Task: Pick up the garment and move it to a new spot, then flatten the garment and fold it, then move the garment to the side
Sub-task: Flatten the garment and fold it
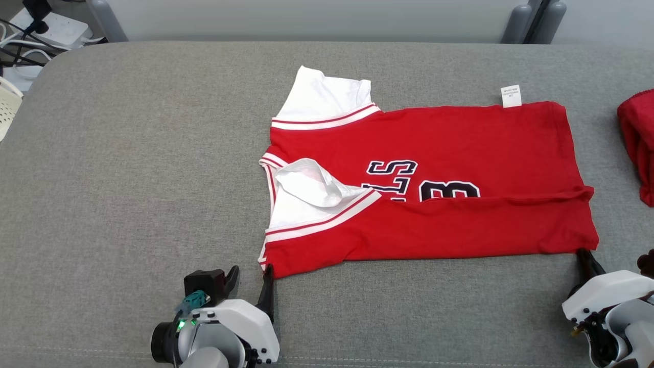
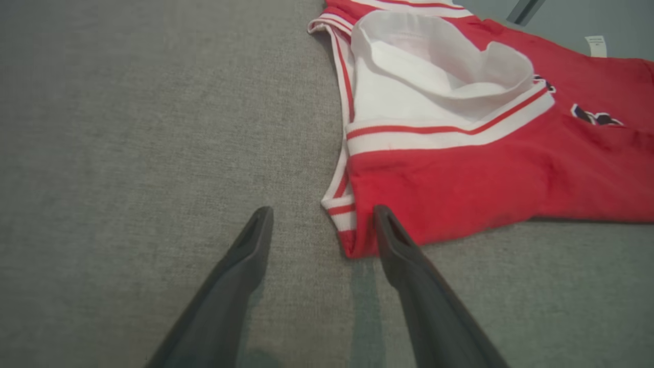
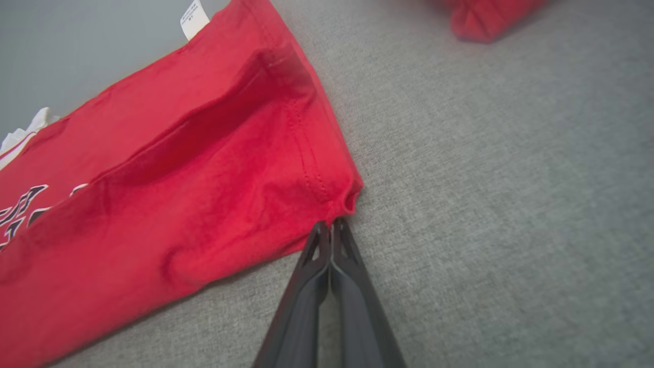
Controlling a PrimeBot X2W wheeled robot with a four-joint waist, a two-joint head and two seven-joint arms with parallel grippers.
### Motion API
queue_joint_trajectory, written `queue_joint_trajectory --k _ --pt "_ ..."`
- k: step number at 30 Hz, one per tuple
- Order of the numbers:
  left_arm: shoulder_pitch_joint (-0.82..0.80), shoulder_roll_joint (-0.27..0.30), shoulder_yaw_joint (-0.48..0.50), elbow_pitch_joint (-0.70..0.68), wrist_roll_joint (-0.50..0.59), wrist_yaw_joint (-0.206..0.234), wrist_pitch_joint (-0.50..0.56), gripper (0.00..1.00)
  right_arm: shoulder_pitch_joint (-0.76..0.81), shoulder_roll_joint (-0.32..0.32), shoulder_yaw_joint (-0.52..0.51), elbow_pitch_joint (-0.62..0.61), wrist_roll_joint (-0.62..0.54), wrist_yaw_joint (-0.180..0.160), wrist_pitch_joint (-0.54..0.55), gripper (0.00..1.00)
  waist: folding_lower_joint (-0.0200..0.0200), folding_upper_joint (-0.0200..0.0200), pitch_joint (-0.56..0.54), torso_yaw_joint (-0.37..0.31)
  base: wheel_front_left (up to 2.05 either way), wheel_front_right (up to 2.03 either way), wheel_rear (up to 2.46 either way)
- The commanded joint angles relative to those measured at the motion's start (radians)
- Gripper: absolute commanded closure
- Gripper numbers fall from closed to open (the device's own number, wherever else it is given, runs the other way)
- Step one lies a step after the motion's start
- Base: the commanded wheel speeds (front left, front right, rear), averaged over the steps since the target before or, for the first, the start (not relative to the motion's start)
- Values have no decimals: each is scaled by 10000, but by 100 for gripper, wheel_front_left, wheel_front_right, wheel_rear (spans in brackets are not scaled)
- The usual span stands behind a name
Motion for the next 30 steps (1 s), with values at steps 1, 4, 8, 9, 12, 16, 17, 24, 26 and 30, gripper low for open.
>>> queue_joint_trajectory --k 1,4,8,9,12,16,17,24,26,30 --pt "-535 36 270 60 -105 2 113 0 -47 -176 349 -63 138 -2 -137 100 0 0 25 -50 0 0 0" --pt "-789 -33 220 464 -158 -125 194 0 -90 -236 553 -40 290 -2 -153 100 0 0 70 -148 0 0 0" --pt "-1142 -152 130 973 -231 -355 221 0 -195 -330 787 -6 470 -2 -179 100 0 0 130 -268 0 0 0" --pt "-1217 -178 99 1096 -246 -406 247 0 -226 -357 840 6 508 -2 -188 100 0 0 146 -293 0 0 0" --pt "-1337 -228 34 1303 -285 -530 276 29 -288 -405 943 30 580 -2 -209 100 0 0 173 -334 0 0 0" --pt "-1463 -285 -101 1585 -294 -769 177 100 -367 -465 1129 76 736 -2 -259 100 0 0 177 -368 0 0 0" --pt "-1480 -285 -126 1615 -277 -820 108 100 -368 -478 1176 74 781 -2 -275 100 0 0 168 -363 0 0 0" --pt "-1420 -55 -308 1342 -137 -1028 -75 100 -49 -616 1529 -172 1258 -2 -314 100 0 0 70 -255 0 0 0" --pt "-1367 78 -363 1118 -70 -1018 -72 100 149 -692 1605 -307 1403 -2 -324 100 0 0 32 -213 0 0 0" --pt "-1166 334 -412 535 -17 -879 70 100 613 -873 1750 -674 1639 -2 -366 100 0 0 -27 -187 0 0 0"
